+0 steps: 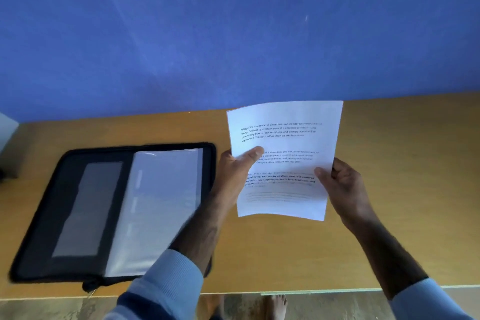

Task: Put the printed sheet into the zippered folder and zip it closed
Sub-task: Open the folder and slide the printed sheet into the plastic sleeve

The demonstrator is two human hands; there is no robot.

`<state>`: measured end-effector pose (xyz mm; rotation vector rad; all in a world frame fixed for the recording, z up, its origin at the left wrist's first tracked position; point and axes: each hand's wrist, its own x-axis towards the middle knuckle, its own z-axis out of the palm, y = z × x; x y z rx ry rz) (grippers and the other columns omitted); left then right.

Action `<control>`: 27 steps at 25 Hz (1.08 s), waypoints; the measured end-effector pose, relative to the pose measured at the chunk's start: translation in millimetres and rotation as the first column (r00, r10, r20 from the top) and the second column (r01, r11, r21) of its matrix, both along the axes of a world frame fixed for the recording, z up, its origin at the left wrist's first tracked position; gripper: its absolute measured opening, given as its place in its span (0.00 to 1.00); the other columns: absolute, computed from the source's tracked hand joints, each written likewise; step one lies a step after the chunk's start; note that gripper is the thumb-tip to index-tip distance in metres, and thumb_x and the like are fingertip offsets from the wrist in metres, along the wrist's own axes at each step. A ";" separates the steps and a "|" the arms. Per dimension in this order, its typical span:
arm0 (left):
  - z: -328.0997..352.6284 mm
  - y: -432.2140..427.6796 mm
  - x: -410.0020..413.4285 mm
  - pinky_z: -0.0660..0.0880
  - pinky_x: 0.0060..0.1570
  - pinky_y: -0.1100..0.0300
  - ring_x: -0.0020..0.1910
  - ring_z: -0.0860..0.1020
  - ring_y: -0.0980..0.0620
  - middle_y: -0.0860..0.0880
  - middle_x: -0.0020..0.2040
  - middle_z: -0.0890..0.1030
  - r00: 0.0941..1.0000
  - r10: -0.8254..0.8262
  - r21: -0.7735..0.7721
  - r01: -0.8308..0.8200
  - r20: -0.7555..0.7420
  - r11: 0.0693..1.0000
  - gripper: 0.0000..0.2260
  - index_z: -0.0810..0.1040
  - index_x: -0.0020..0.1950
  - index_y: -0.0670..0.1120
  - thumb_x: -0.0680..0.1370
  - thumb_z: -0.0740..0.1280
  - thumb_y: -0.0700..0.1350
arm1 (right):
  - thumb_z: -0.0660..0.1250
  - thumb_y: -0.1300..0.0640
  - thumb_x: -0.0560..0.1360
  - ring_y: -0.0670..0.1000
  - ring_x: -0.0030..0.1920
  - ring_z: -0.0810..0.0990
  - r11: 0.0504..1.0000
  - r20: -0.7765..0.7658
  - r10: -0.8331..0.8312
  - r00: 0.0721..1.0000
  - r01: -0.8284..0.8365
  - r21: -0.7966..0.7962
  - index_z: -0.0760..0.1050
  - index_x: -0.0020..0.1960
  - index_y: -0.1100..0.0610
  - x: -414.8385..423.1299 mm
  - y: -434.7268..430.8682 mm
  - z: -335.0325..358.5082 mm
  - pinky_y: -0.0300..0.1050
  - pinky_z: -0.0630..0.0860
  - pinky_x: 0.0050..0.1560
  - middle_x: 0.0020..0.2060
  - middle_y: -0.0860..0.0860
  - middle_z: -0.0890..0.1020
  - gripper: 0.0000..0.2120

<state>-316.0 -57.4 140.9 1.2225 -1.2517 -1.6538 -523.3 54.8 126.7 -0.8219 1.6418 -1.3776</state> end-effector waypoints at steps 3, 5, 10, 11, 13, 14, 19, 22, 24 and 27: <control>6.6 -25.1 38.7 0.72 0.68 0.47 0.59 0.82 0.50 0.49 0.58 0.85 1.000 -0.006 0.037 0.005 0.013 0.999 0.22 0.85 0.60 0.49 0.71 0.77 0.59 | 0.66 0.65 0.80 0.57 0.51 0.86 0.995 -0.003 0.088 0.996 -0.088 0.042 0.83 0.56 0.57 23.7 -31.3 3.5 0.60 0.81 0.57 0.50 0.53 0.88 0.09; 4.4 -44.6 71.6 0.76 0.65 0.50 0.59 0.83 0.52 0.50 0.57 0.86 0.999 0.053 0.014 -0.053 0.006 0.998 0.21 0.84 0.62 0.46 0.76 0.72 0.58 | 0.66 0.65 0.80 0.58 0.49 0.87 0.992 -0.049 0.110 0.993 -0.107 0.065 0.83 0.54 0.56 46.5 -56.2 7.8 0.64 0.82 0.55 0.48 0.52 0.88 0.09; -56.5 -101.3 204.5 0.74 0.63 0.54 0.63 0.80 0.47 0.47 0.65 0.82 0.738 0.240 -0.319 -0.035 0.631 0.947 0.18 0.79 0.68 0.46 0.81 0.64 0.53 | 0.67 0.63 0.79 0.53 0.43 0.85 0.994 -0.199 0.081 0.977 -0.065 0.087 0.83 0.50 0.53 91.5 -116.1 19.5 0.60 0.82 0.51 0.44 0.49 0.88 0.08; -77.7 -111.9 231.7 0.71 0.68 0.52 0.69 0.76 0.45 0.45 0.71 0.77 0.615 0.207 -0.325 0.085 0.761 0.942 0.19 0.75 0.72 0.46 0.82 0.64 0.50 | 0.67 0.63 0.78 0.52 0.42 0.84 0.995 -0.224 0.060 0.973 -0.041 0.088 0.83 0.49 0.52 99.2 -126.5 19.2 0.58 0.82 0.50 0.43 0.48 0.88 0.08; -113.4 -125.3 267.0 0.65 0.74 0.48 0.78 0.65 0.41 0.43 0.79 0.66 0.398 0.123 -0.268 0.333 0.909 0.904 0.24 0.67 0.78 0.44 0.82 0.64 0.48 | 0.67 0.63 0.78 0.50 0.41 0.83 0.996 -0.236 -0.005 0.972 0.027 0.088 0.83 0.46 0.51 110.7 -140.7 17.4 0.55 0.81 0.50 0.41 0.46 0.87 0.09; -127.3 -130.3 276.3 0.63 0.75 0.46 0.80 0.61 0.40 0.43 0.81 0.62 0.323 0.100 -0.240 0.431 0.941 0.870 0.26 0.64 0.80 0.44 0.83 0.64 0.49 | 0.68 0.64 0.78 0.50 0.41 0.82 0.996 -0.236 -0.033 0.971 0.053 0.077 0.83 0.46 0.51 117.5 -146.7 16.3 0.54 0.81 0.51 0.41 0.45 0.87 0.09; -144.1 -144.1 290.4 0.73 0.61 0.45 0.66 0.76 0.38 0.43 0.67 0.78 0.296 0.215 -0.349 0.540 0.931 0.766 0.23 0.75 0.71 0.43 0.78 0.71 0.49 | 0.67 0.66 0.79 0.42 0.37 0.81 0.989 -0.241 -0.131 0.962 0.145 0.040 0.82 0.49 0.54 154.7 -168.5 13.3 0.41 0.80 0.45 0.36 0.39 0.86 0.08; -138.2 -159.3 291.3 0.75 0.56 0.45 0.60 0.77 0.39 0.43 0.61 0.80 0.331 0.270 -0.416 0.534 0.904 0.736 0.23 0.77 0.69 0.43 0.76 0.73 0.47 | 0.68 0.62 0.77 0.47 0.40 0.79 0.985 -0.278 -0.148 0.949 0.166 0.042 0.81 0.47 0.57 165.5 -170.3 9.7 0.46 0.77 0.45 0.40 0.47 0.85 0.03; -134.9 -169.7 287.1 0.73 0.57 0.46 0.60 0.76 0.40 0.44 0.60 0.80 0.291 0.211 -0.348 0.583 0.933 0.735 0.22 0.78 0.68 0.45 0.76 0.73 0.50 | 0.68 0.63 0.77 0.48 0.40 0.78 0.987 -0.287 -0.143 0.947 0.157 0.027 0.80 0.49 0.60 166.5 -171.5 10.9 0.46 0.75 0.45 0.42 0.53 0.83 0.03; -129.1 -186.4 279.4 0.70 0.55 0.47 0.55 0.76 0.40 0.45 0.54 0.79 0.297 0.167 -0.319 0.598 0.940 0.735 0.17 0.81 0.59 0.48 0.74 0.73 0.54 | 0.67 0.63 0.78 0.49 0.41 0.76 0.991 -0.314 -0.124 0.941 0.132 0.006 0.79 0.50 0.66 158.6 -177.2 10.9 0.46 0.73 0.45 0.43 0.55 0.82 0.05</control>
